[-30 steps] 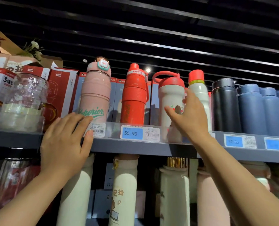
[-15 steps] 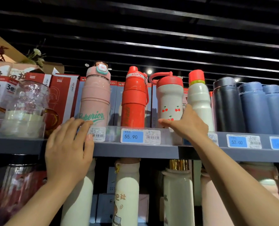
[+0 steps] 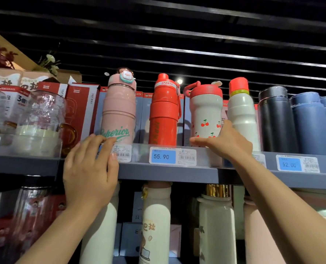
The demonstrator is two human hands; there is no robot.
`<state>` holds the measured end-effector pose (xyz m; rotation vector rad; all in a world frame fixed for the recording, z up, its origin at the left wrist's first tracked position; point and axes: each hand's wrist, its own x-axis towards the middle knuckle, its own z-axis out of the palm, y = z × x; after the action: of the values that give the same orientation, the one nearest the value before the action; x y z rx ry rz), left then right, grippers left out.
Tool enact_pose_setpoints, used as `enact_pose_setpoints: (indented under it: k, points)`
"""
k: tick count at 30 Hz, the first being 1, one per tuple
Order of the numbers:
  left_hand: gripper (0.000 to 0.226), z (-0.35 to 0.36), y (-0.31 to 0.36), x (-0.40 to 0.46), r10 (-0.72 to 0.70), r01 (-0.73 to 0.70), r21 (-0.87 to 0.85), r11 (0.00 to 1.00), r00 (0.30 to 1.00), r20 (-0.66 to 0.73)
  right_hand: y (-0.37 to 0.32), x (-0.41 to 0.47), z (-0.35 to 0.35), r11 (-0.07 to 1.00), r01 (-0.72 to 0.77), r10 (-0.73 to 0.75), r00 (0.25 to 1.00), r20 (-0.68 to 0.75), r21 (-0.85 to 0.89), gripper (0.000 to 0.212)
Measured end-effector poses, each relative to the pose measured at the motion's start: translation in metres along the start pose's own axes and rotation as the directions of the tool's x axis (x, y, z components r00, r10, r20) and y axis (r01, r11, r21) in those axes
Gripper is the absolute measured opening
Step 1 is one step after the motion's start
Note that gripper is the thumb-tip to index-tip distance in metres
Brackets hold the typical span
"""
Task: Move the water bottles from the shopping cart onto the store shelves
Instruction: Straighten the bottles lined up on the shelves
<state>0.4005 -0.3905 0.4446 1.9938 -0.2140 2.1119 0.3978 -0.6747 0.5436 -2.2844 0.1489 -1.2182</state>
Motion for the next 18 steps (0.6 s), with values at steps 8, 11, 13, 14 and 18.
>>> enact_pose_setpoints:
  k: [8, 11, 13, 14, 18]
  points:
    - [0.043, -0.001, -0.002, 0.0, 0.009, -0.009, -0.011, 1.0, 1.0, 0.003, 0.003, 0.01, -0.008, 0.968, 0.043, -0.095, 0.975, 0.202, 0.248, 0.084]
    - [0.043, -0.001, -0.003, 0.0, 0.01, -0.01, -0.011, 1.0, 1.0, 0.008, 0.004, 0.007, -0.005, 0.987, 0.029, -0.049, 0.991, 0.128, 0.156, 0.097]
    - [0.043, -0.001, -0.002, 0.0, 0.009, -0.009, -0.014, 1.0, 1.0, 0.003, 0.003, 0.001, -0.002, 1.0, 0.016, -0.017, 0.998, 0.059, 0.023, 0.096]
    - [0.043, -0.001, -0.003, -0.001, 0.009, -0.009, -0.015, 1.0, 1.0, 0.001, 0.002, -0.001, -0.002, 1.0, -0.005, 0.006, 1.0, 0.026, -0.027, 0.093]
    - [0.043, 0.0, -0.004, -0.001, 0.017, -0.017, -0.015, 1.0, 1.0, -0.005, 0.0, 0.001, -0.001, 0.996, -0.046, 0.049, 0.998, 0.038, -0.073, 0.091]
